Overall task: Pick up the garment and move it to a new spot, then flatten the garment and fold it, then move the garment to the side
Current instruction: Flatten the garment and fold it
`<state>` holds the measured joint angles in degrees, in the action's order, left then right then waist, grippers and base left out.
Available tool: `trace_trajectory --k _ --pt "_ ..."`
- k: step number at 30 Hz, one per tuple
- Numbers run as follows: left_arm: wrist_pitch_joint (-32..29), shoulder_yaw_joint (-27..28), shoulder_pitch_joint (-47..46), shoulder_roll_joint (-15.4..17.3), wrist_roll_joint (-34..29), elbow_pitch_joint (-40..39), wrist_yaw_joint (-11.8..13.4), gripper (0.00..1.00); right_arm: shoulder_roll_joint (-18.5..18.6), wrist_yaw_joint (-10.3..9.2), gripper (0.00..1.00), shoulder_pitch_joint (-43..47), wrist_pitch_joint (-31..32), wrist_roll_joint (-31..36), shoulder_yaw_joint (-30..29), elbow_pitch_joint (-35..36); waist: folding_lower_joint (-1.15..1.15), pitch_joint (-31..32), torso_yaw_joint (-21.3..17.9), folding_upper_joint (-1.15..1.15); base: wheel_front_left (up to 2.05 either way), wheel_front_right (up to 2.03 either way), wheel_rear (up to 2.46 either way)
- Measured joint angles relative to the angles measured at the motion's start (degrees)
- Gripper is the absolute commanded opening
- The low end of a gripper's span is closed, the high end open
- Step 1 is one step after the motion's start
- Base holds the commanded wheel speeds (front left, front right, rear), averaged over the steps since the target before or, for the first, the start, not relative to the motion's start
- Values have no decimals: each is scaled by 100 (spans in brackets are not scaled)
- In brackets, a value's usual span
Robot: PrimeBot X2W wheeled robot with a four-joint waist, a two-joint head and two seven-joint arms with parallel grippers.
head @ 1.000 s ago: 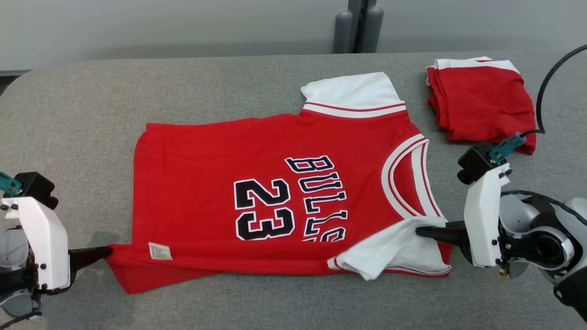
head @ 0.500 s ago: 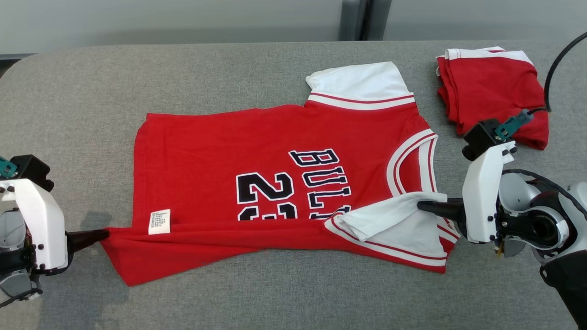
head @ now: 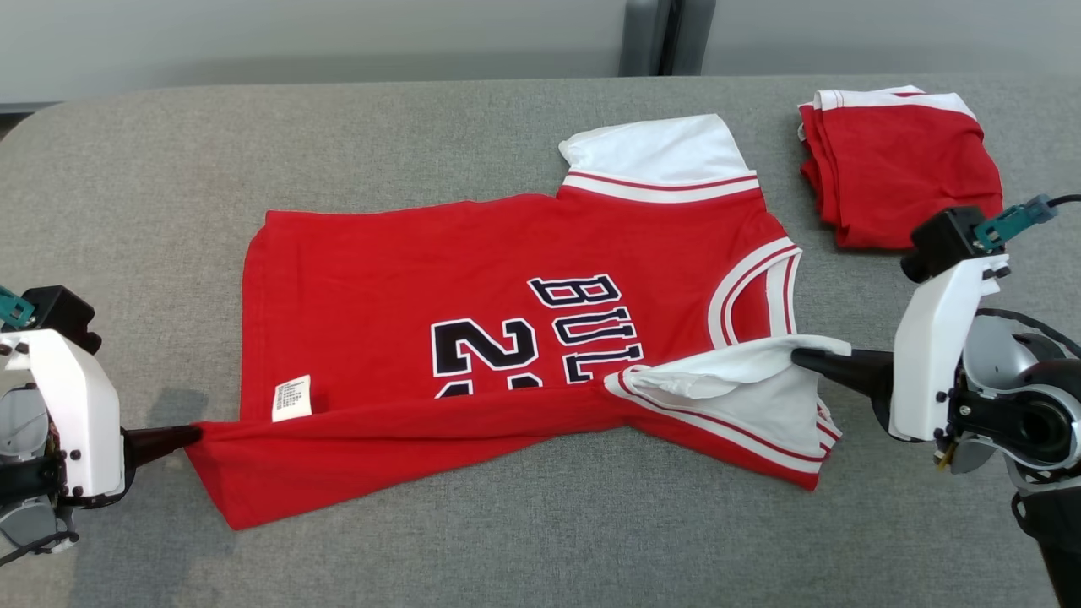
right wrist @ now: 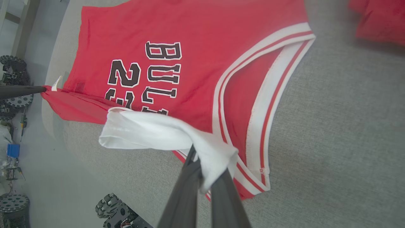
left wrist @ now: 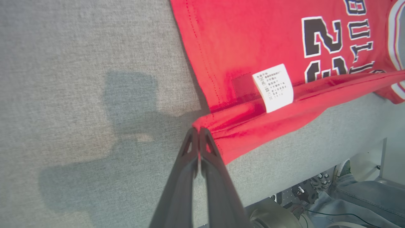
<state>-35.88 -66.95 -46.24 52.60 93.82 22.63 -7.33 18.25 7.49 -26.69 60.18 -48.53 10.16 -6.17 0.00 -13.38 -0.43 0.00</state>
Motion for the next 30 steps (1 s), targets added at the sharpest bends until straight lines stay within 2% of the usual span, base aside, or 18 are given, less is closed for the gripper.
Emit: trace_trajectory --k 4,10,19,30 --pt "-16 1 -132 -63 -130 40 -10 0 -155 0 0 -155 89 346 -26 2 0 -80 -13 0 0 0 0" --pt "-69 -53 -271 -143 -349 210 -11 0 -141 0 0 -480 53 983 2 -379 0 -161 -22 0 0 0 0" --pt "-77 -46 -335 -238 -392 323 -13 0 -203 0 0 -603 55 1121 -2 -706 0 -174 -19 0 0 0 0" --pt "3 -11 -485 -503 -459 478 -13 0 -288 0 0 -987 -446 1146 457 -1058 0 -296 -79 0 0 0 0"
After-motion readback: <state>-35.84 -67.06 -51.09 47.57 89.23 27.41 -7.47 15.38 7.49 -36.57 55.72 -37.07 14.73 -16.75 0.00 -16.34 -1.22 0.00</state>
